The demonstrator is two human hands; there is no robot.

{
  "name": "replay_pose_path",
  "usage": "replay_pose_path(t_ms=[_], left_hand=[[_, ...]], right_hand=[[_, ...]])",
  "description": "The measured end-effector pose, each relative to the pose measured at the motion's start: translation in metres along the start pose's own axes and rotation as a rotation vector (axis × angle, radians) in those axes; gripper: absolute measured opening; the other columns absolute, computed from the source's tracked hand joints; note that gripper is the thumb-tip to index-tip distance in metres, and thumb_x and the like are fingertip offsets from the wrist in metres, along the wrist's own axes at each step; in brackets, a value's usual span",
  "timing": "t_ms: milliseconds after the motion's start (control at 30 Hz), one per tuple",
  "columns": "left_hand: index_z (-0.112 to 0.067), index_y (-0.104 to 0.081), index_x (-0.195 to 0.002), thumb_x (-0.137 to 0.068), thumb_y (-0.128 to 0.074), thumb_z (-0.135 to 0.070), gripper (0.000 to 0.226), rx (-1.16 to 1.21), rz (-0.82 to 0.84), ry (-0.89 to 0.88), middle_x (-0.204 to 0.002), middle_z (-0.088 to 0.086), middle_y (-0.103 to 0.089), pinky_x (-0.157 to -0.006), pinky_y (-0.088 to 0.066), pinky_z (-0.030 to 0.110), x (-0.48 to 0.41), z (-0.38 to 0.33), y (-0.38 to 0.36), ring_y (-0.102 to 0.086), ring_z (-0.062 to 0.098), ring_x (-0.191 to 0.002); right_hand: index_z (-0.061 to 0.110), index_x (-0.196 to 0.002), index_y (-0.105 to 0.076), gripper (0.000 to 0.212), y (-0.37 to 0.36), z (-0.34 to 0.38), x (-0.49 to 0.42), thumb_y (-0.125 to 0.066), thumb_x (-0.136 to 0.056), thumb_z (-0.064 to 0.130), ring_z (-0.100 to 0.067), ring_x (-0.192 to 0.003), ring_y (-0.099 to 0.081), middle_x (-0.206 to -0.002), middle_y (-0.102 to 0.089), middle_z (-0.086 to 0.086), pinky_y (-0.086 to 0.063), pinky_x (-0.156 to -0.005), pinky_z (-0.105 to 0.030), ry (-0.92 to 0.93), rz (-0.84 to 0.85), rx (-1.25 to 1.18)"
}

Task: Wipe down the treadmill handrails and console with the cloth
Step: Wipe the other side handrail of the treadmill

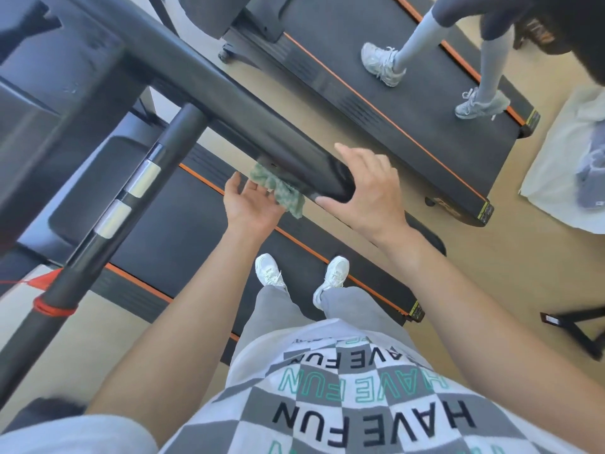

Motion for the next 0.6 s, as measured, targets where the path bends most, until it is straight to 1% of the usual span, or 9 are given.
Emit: replay_pose_path(t_ms=[33, 67, 167, 233, 300, 367, 467, 533, 600], left_hand=[[-0.009, -0.064, -0.125, -0.100, -0.046, -0.047, 0.049, 0.015, 0.012, 0.010, -0.127, 0.011, -0.066, -0.114, -0.036, 0.059, 0.001, 0.002, -0.002, -0.059, 0.033, -0.130], [-0.009, -0.064, -0.125, -0.100, -0.044, -0.051, 0.053, 0.000, 0.018, 0.025, -0.125, 0.011, -0.067, -0.113, -0.037, 0.060, 0.002, 0.005, -0.003, -0.059, 0.034, -0.129], [-0.010, -0.063, -0.121, -0.099, -0.039, -0.059, 0.059, -0.080, 0.056, 0.111, -0.113, 0.009, -0.066, -0.108, -0.043, 0.057, 0.006, 0.013, -0.006, -0.058, 0.032, -0.115], [-0.008, -0.065, -0.117, -0.098, -0.037, -0.062, 0.063, -0.110, 0.063, 0.143, -0.114, 0.010, -0.066, -0.103, -0.047, 0.056, 0.009, 0.015, -0.007, -0.062, 0.034, -0.112], [-0.006, -0.065, -0.118, -0.097, -0.038, -0.064, 0.066, -0.096, 0.050, 0.105, -0.118, 0.010, -0.061, -0.107, -0.043, 0.056, 0.010, 0.007, -0.009, -0.059, 0.035, -0.115], [-0.006, -0.065, -0.119, -0.097, -0.040, -0.063, 0.066, -0.023, 0.012, 0.011, -0.117, 0.009, -0.059, -0.111, -0.039, 0.054, 0.008, -0.012, -0.013, -0.057, 0.033, -0.115], [-0.007, -0.067, -0.124, -0.098, -0.040, -0.061, 0.066, 0.064, -0.015, -0.101, -0.106, 0.010, -0.069, -0.108, -0.044, 0.050, 0.005, -0.039, -0.020, -0.063, 0.032, -0.108], [-0.007, -0.067, -0.127, -0.099, -0.040, -0.061, 0.066, 0.074, -0.007, -0.132, -0.113, 0.011, -0.073, -0.109, -0.043, 0.052, 0.005, -0.042, -0.021, -0.065, 0.032, -0.114], [-0.008, -0.068, -0.125, -0.099, -0.037, -0.062, 0.067, 0.079, 0.006, -0.113, -0.120, 0.009, -0.072, -0.112, -0.040, 0.055, 0.003, -0.032, -0.020, -0.063, 0.032, -0.121]], right_hand=[[0.029, -0.142, -0.051, 0.080, -0.002, -0.001, -0.005, -0.074, -0.071, 0.058, -0.024, -0.109, -0.054, -0.120, -0.062, 0.005, -0.043, -0.090, -0.035, -0.054, 0.074, -0.006], [0.032, -0.141, -0.051, 0.078, -0.005, -0.002, -0.007, -0.072, -0.071, 0.059, -0.023, -0.107, -0.056, -0.115, -0.063, 0.006, -0.045, -0.087, -0.035, -0.086, 0.105, -0.027], [0.038, -0.137, -0.050, 0.074, -0.007, -0.002, -0.007, -0.070, -0.070, 0.062, -0.022, -0.102, -0.060, -0.106, -0.063, 0.007, -0.051, -0.081, -0.036, -0.095, 0.075, -0.043], [0.040, -0.135, -0.048, 0.074, -0.009, -0.003, -0.007, -0.068, -0.069, 0.066, -0.022, -0.099, -0.061, -0.103, -0.063, 0.009, -0.051, -0.079, -0.036, -0.093, 0.076, -0.015], [0.040, -0.133, -0.047, 0.074, -0.012, -0.003, -0.010, -0.065, -0.069, 0.071, -0.023, -0.098, -0.062, -0.104, -0.064, 0.009, -0.052, -0.080, -0.037, -0.109, 0.111, 0.017], [0.039, -0.129, -0.045, 0.073, -0.014, -0.002, -0.013, -0.062, -0.068, 0.075, -0.026, -0.096, -0.063, -0.105, -0.066, 0.008, -0.052, -0.080, -0.038, -0.116, 0.149, 0.043], [0.034, -0.125, -0.045, 0.072, -0.015, -0.002, -0.014, -0.059, -0.069, 0.076, -0.029, -0.093, -0.064, -0.103, -0.066, 0.006, -0.052, -0.078, -0.039, -0.091, 0.140, 0.082], [0.032, -0.124, -0.046, 0.070, -0.015, -0.002, -0.014, -0.059, -0.070, 0.076, -0.030, -0.092, -0.064, -0.103, -0.067, 0.005, -0.052, -0.078, -0.040, -0.081, 0.114, 0.097], [0.031, -0.122, -0.047, 0.069, -0.016, -0.001, -0.013, -0.059, -0.070, 0.076, -0.030, -0.091, -0.064, -0.101, -0.067, 0.005, -0.052, -0.077, -0.040, -0.082, 0.101, 0.095]])
Point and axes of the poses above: each hand's wrist, its own x-axis away from the middle knuckle, its own y-axis out of the back of the hand, z = x × y, the point moved 1 cm from there along -x, towards the middle knuckle
